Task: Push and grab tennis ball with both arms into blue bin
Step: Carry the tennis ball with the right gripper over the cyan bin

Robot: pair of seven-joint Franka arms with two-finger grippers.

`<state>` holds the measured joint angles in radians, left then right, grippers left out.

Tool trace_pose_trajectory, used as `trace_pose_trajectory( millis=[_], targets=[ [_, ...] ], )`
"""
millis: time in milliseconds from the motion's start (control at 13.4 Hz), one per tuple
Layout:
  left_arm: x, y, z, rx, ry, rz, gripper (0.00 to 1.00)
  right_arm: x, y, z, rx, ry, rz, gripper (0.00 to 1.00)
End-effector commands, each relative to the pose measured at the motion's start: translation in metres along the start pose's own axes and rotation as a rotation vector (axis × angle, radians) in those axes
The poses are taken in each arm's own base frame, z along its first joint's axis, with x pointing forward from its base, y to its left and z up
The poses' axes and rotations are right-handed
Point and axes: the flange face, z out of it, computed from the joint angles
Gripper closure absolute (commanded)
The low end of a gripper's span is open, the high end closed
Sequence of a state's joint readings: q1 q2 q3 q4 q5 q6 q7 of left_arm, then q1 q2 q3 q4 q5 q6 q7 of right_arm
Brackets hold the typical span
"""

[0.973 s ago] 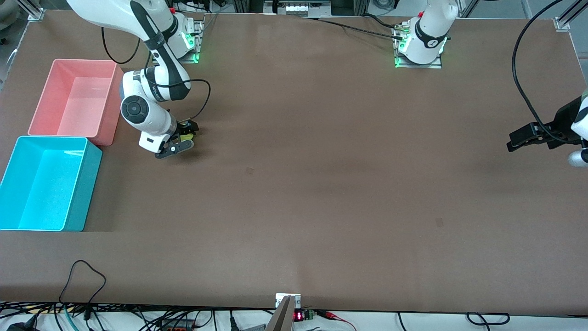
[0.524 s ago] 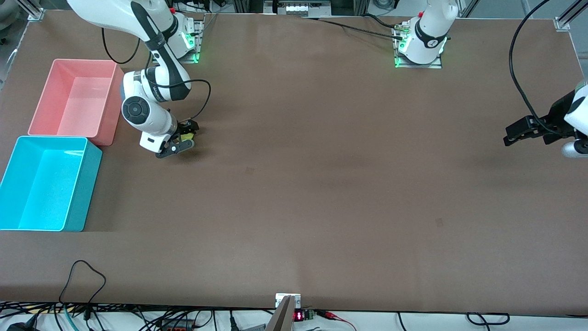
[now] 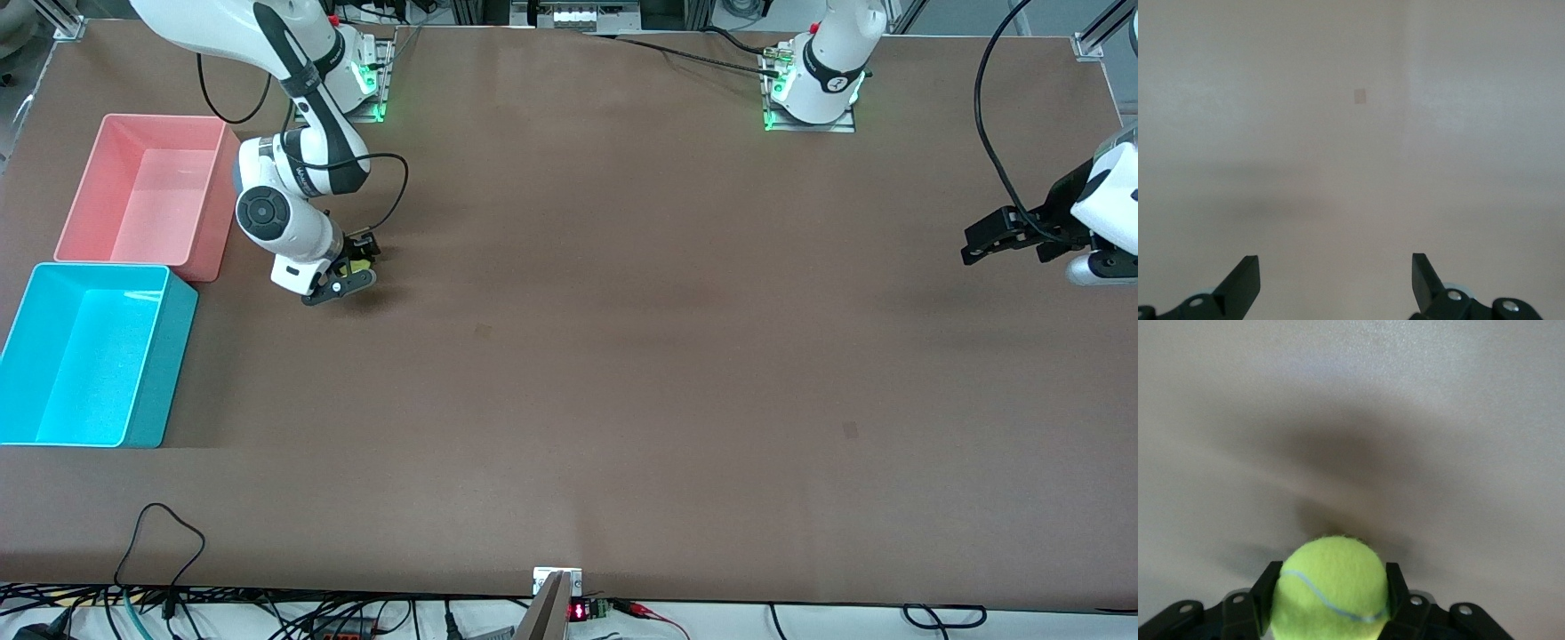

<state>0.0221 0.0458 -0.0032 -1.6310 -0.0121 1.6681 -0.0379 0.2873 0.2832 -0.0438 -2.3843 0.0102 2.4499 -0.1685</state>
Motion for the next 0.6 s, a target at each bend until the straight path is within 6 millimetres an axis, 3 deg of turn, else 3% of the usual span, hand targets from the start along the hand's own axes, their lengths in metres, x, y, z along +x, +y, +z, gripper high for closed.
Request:
trace_pose_trajectory(
  millis=[0,150,449,524],
  targets=[
    [-0.009,0.004,-0.012,-0.009,0.000,-0.002,0.00,-0.003,0.001,0.000,-0.005,-0.007,-0.016,0.96],
    [-0.009,0.003,-0.017,-0.009,-0.002,-0.002,0.00,0.007,0.010,-0.029,-0.010,0.053,0.005,1.00],
    [-0.008,0.001,-0.011,-0.009,-0.009,-0.003,0.00,0.015,0.075,-0.097,-0.002,0.113,0.098,1.00],
    [-0.008,0.001,-0.011,-0.011,-0.009,-0.003,0.00,0.014,0.099,-0.110,-0.002,0.124,0.109,1.00]
  ],
)
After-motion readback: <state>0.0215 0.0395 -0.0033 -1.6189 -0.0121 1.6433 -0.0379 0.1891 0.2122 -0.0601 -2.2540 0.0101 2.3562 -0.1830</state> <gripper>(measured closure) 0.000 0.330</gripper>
